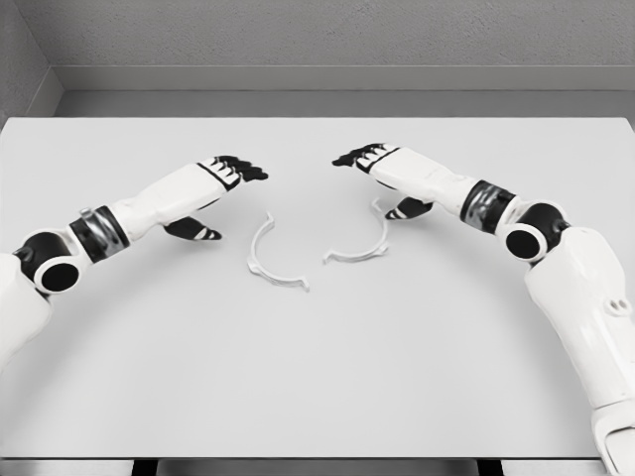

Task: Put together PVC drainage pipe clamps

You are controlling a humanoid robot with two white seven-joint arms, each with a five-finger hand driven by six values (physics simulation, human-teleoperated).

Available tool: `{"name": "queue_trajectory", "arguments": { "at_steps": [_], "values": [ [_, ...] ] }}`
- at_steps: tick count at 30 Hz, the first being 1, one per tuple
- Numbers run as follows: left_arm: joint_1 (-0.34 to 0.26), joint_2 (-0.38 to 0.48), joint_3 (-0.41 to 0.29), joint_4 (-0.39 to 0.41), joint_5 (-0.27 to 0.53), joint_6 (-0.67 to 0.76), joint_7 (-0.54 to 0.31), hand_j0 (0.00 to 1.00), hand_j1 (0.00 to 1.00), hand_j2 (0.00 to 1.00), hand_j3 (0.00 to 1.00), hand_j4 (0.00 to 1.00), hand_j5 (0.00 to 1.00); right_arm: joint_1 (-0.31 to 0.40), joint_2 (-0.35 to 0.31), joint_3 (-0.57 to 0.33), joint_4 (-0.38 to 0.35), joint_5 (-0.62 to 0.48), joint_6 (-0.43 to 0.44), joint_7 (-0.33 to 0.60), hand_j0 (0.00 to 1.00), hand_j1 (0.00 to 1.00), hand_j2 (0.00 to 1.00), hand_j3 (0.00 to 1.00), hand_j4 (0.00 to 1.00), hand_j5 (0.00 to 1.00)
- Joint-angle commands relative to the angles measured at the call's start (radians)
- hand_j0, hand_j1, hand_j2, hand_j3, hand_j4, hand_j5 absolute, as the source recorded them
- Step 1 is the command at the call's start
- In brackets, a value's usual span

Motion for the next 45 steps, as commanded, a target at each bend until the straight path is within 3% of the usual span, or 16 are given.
{"name": "queue_trajectory", "arguments": {
  "at_steps": [1,7,13,19,45],
  "values": [
    [0.0,0.004,0.0,0.004,0.007,0.001,0.001,1.0,1.0,1.0,1.0,1.0,1.0,-0.002,-0.002,-0.009,-0.004,-0.008,0.002,-0.002,1.0,1.0,1.0,1.0,1.0,1.0],
    [0.002,-0.002,-0.004,-0.004,0.008,0.001,0.001,1.0,1.0,1.0,1.0,1.0,1.0,-0.02,-0.03,-0.053,0.004,-0.014,0.002,-0.005,1.0,1.0,1.0,1.0,1.0,1.0],
    [0.005,-0.003,-0.004,-0.005,0.008,0.001,0.001,1.0,1.0,1.0,1.0,1.0,1.0,-0.025,-0.016,-0.044,0.087,-0.01,0.002,-0.005,1.0,1.0,1.0,1.0,1.0,1.0],
    [0.003,-0.002,-0.004,-0.004,0.008,0.001,0.001,1.0,1.0,1.0,1.0,1.0,1.0,-0.083,0.027,-0.004,0.19,-0.007,0.002,-0.005,1.0,1.0,1.0,1.0,1.0,1.0],
    [-0.002,-0.002,-0.002,0.002,0.007,0.001,0.001,1.0,1.0,1.0,1.0,1.0,1.0,-0.106,0.108,0.062,0.19,-0.007,0.002,-0.003,1.0,1.0,1.0,1.0,1.0,1.0]
  ]
}}
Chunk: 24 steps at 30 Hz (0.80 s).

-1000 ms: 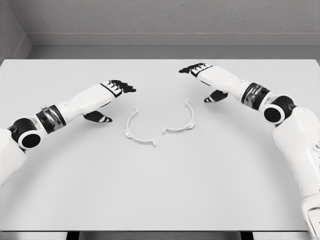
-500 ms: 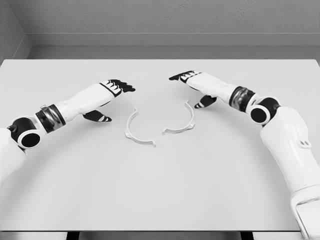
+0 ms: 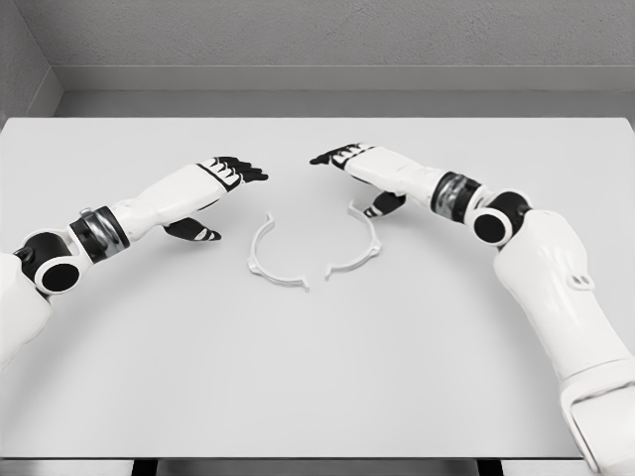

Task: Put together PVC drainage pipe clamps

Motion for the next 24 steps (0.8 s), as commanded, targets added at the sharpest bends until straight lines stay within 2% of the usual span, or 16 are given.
{"name": "queue_trajectory", "arguments": {
  "at_steps": [1,6,7,9,12,13,14,16,17,18,19,21,22,24],
  "values": [
    [0.0,0.001,0.001,0.0,0.007,0.001,0.001,1.0,1.0,1.0,1.0,1.0,1.0,0.0,0.015,0.012,0.0,-0.007,0.002,0.0,1.0,1.0,1.0,1.0,1.0,1.0],
    [0.0,-0.003,-0.001,0.0,0.007,0.001,0.001,1.0,1.0,1.0,1.0,1.0,1.0,-0.012,0.014,0.009,-0.004,-0.01,0.002,-0.002,1.0,1.0,1.0,1.0,1.0,1.0],
    [0.002,-0.004,-0.001,0.0,0.007,0.001,0.001,1.0,1.0,1.0,1.0,1.0,1.0,-0.017,0.012,-0.006,-0.006,-0.013,0.004,-0.002,1.0,1.0,1.0,1.0,1.0,1.0],
    [0.002,-0.004,-0.001,0.0,0.007,0.001,0.001,1.0,1.0,1.0,1.0,1.0,1.0,-0.028,-0.006,-0.095,-0.015,-0.023,0.002,0.0,1.0,1.0,1.0,1.0,1.0,1.0],
    [0.003,-0.006,-0.002,0.0,0.005,0.001,0.001,1.0,1.0,1.0,1.0,1.0,1.0,-0.045,-0.037,-0.253,-0.109,-0.029,0.004,0.004,1.0,1.0,1.0,1.0,1.0,1.0],
    [0.005,-0.006,-0.002,-0.002,0.007,0.001,0.001,1.0,1.0,1.0,1.0,1.0,1.0,-0.032,-0.07,-0.262,-0.167,-0.047,0.004,0.006,1.0,1.0,1.0,1.0,1.0,1.0],
    [0.008,-0.006,-0.004,-0.002,0.007,0.001,0.001,1.0,1.0,1.0,1.0,1.0,1.0,-0.008,-0.141,-0.261,-0.25,-0.125,0.005,0.008,1.0,1.0,1.0,1.0,1.0,1.0],
    [0.009,-0.001,-0.024,-0.009,0.01,0.001,0.001,1.0,1.0,1.0,1.0,1.0,1.0,0.1,-0.329,-0.259,-0.454,-0.349,0.027,0.009,1.0,1.0,1.0,1.0,1.0,1.0],
    [0.011,0.002,-0.027,-0.013,0.01,0.001,0.001,1.0,1.0,1.0,1.0,1.0,1.0,0.178,-0.448,-0.265,-0.56,-0.478,0.03,0.008,1.0,1.0,1.0,1.0,1.0,1.0],
    [0.009,0.005,-0.027,-0.019,0.011,0.001,0.001,1.0,1.0,1.0,1.0,1.0,1.0,0.253,-0.549,-0.297,-0.632,-0.579,0.024,0.006,1.0,1.0,1.0,1.0,1.0,1.0],
    [0.011,0.008,-0.028,-0.032,0.011,0.001,0.001,1.0,1.0,1.0,1.0,1.0,1.0,0.336,-0.609,-0.379,-0.695,-0.65,0.017,0.008,1.0,1.0,1.0,1.0,1.0,1.0],
    [0.011,0.008,-0.047,-0.049,0.011,0.001,0.001,1.0,1.0,1.0,1.0,1.0,1.0,0.488,-0.673,-0.514,-0.802,-0.714,0.002,0.008,1.0,1.0,1.0,1.0,1.0,1.0],
    [0.011,0.01,-0.048,-0.075,0.011,0.001,0.001,1.0,1.0,1.0,1.0,1.0,1.0,0.552,-0.684,-0.547,-0.831,-0.733,0.002,0.008,1.0,1.0,1.0,1.0,1.0,1.0],
    [0.012,0.01,-0.062,-0.085,0.013,0.001,0.001,1.0,1.0,1.0,1.0,1.0,1.0,0.607,-0.686,-0.546,-0.834,-0.737,0.002,0.008,1.0,1.0,1.0,1.0,1.0,1.0]
  ]
}}
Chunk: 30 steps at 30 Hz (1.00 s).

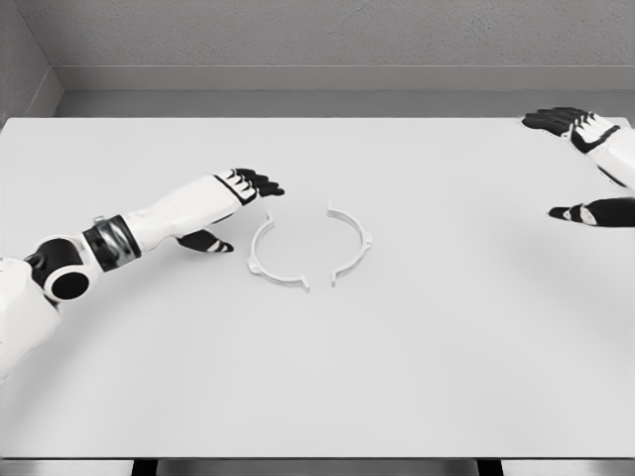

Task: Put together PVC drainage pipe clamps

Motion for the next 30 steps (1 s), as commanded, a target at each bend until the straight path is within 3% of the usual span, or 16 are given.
{"name": "queue_trajectory", "arguments": {
  "at_steps": [1,5,7,11,14,30],
  "values": [
    [0.0,0.002,-0.013,-0.023,0.008,0.001,0.001,1.0,1.0,1.0,1.0,1.0,1.0,0.008,-0.042,-0.038,-0.065,-0.065,-0.001,0.0,1.0,1.0,1.0,1.0,1.0,1.0],
    [0.003,0.01,-0.018,-0.038,0.008,0.001,0.001,1.0,1.0,1.0,1.0,1.0,1.0,0.011,-0.026,0.046,-0.056,-0.045,-0.001,0.001,1.0,1.0,1.0,1.0,1.0,1.0],
    [0.003,0.027,-0.018,-0.036,0.008,0.001,0.001,1.0,1.0,1.0,1.0,1.0,1.0,0.008,-0.019,0.088,-0.053,0.049,-0.001,0.001,1.0,1.0,1.0,1.0,1.0,1.0],
    [0.014,0.033,-0.018,-0.046,0.008,0.001,0.001,1.0,1.0,1.0,1.0,1.0,1.0,0.005,0.034,0.088,-0.051,0.055,-0.001,0.003,1.0,1.0,1.0,1.0,1.0,1.0],
    [0.032,0.043,-0.018,-0.073,0.008,0.001,0.001,1.0,1.0,1.0,1.0,1.0,1.0,0.006,0.034,0.092,-0.034,0.056,-0.001,0.003,1.0,1.0,1.0,1.0,1.0,1.0],
    [0.044,0.011,-0.019,-0.063,-0.006,0.001,-0.001,1.0,1.0,1.0,1.0,1.0,1.0,0.003,0.044,0.091,-0.041,0.056,-0.001,0.001,1.0,1.0,1.0,1.0,1.0,1.0]
  ]
}}
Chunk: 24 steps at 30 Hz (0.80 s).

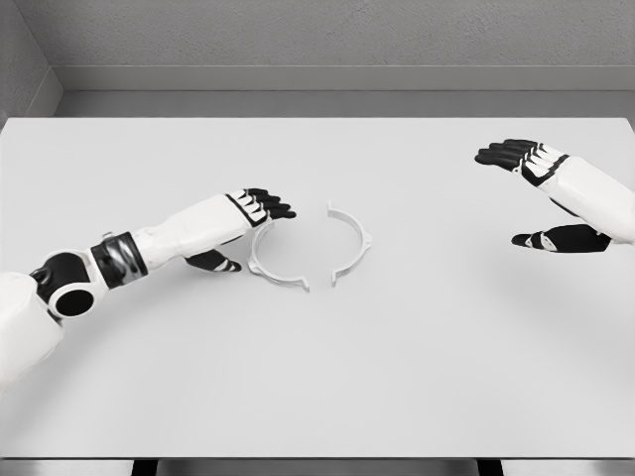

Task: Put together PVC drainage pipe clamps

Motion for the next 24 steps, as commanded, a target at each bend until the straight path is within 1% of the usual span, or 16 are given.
{"name": "queue_trajectory", "arguments": {
  "at_steps": [1,6,24],
  "values": [
    [0.0,-0.005,0.001,0.004,0.004,0.001,0.0,1.0,1.0,1.0,1.0,1.0,1.0,0.0,-0.001,0.0,-0.002,-0.009,0.002,-0.001,1.0,1.0,1.0,1.0,1.0,1.0],
    [0.0,-0.028,0.001,0.007,0.002,0.001,0.0,1.0,1.0,1.0,1.0,1.0,1.0,0.0,-0.002,0.0,-0.002,-0.006,0.002,0.0,1.0,1.0,1.0,1.0,1.0,1.0],
    [-0.005,-0.068,0.001,0.027,0.001,0.001,0.0,1.0,1.0,1.0,1.0,1.0,1.0,-0.002,0.004,0.0,-0.005,-0.006,0.002,0.001,1.0,1.0,1.0,1.0,1.0,1.0]
  ]
}}
